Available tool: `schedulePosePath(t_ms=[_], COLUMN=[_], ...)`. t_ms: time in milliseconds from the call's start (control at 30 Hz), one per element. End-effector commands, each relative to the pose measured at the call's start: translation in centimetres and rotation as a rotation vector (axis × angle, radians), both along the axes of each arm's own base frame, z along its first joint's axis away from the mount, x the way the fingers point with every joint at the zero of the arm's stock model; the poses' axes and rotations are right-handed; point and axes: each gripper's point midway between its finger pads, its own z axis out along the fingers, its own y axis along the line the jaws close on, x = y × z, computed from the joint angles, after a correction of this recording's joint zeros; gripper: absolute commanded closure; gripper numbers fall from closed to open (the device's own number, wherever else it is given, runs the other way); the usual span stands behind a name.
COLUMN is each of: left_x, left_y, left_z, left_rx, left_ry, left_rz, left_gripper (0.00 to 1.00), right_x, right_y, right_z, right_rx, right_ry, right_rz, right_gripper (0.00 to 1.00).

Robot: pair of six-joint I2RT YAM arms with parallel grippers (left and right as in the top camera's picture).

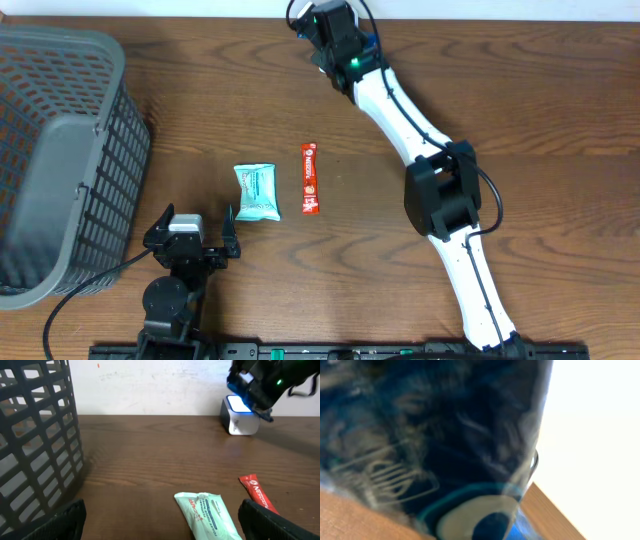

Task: Scan the item barcode
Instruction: 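Carry the Oreo pack right and drop it at the table edge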

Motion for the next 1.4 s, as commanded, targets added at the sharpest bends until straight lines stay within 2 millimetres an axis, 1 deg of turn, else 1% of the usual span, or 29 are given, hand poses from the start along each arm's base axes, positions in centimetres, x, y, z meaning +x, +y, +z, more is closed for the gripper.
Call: schedulePosePath(t_ms=[0,100,200,333,367,467,500,533,567,667,733,767,833,933,1100,1200,1267,1367], left_x=[0.0,0.0,0.0,0.0,0.0,0.0,0.0,0.0,0.0,0.0,0.0,0.0,0.0,0.0,0.0,0.0,0.0,0.0], left_y=[0.1,0.1,0.1,0.1,0.1,0.1,0.1,0.1,0.1,0.1,0.1,0.1,0.1,0.1,0.1,0.1,0.1,0.1], left_z=[-1.9,-1.9,-1.9,-1.9,-1.9,-1.9,-1.9,-1.9,-1.9,-1.9,-1.9,-1.9,-1.9,-1.9,-1.9,-1.9,-1.9,-1.9], left_rx=[0.006,0.006,0.006,0.006,0.006,0.006,0.006,0.006,0.006,0.006,0.006,0.006,0.006,0.006,0.006,0.006,0.006,0.006], left_ry=[0.045,0.045,0.045,0.045,0.045,0.045,0.045,0.045,0.045,0.045,0.045,0.045,0.045,0.045,0.045,0.045,0.045,0.045], left_rz=[0.006,0.005,0.006,0.006,0.006,0.006,0.005,0.005,0.006,0.005,0.005,0.006,0.006,0.005,0.005,0.005,0.006,0.005], left_gripper=[0.02,0.02,0.02,0.02,0.02,0.02,0.02,0.02,0.02,0.02,0.02,0.02,0.02,0.02,0.02,0.02,0.02,0.02], right_x=[0.3,-1.2,-3.4,-6.5,-7.6,-9.6,-10.2,-10.4,-10.7,-11.3,-12.1,-12.5,-13.3,-14.0,-15.2,-16.8,-17.9,-19.4], right_y=[-2.3,-5.8,-9.8,-16.1,-18.6,-23.2,-25.3,-26.8,-28.8,-33.8,-37.7,-39.0,-42.4,-47.0,-52.9,-57.0,-59.0,-61.1], right_z=[7.5,9.6,10.2,9.6,8.9,7.8,7.6,7.5,7.5,7.3,7.2,7.2,7.0,6.6,5.1,4.1,3.0,1.0], right_rx=[0.086,0.056,0.008,-0.055,-0.075,-0.099,-0.093,-0.079,-0.064,-0.052,-0.034,-0.026,-0.001,0.03,0.028,-0.042,-0.078,-0.094], right_ry=[-0.08,-0.041,0.034,0.149,0.202,0.297,0.319,0.324,0.328,0.337,0.329,0.325,0.316,0.283,0.252,0.207,0.206,0.234], right_rz=[-0.122,-0.244,-0.361,-0.543,-0.607,-0.723,-0.779,-0.826,-0.878,-0.981,-1.081,-1.116,-1.202,-1.291,-1.379,-1.477,-1.514,-1.543], right_gripper=[0.99,0.99,0.99,0.99,0.99,0.99,0.99,0.99,0.99,0.99,0.99,0.99,0.99,0.99,0.99,0.99,0.99,0.99])
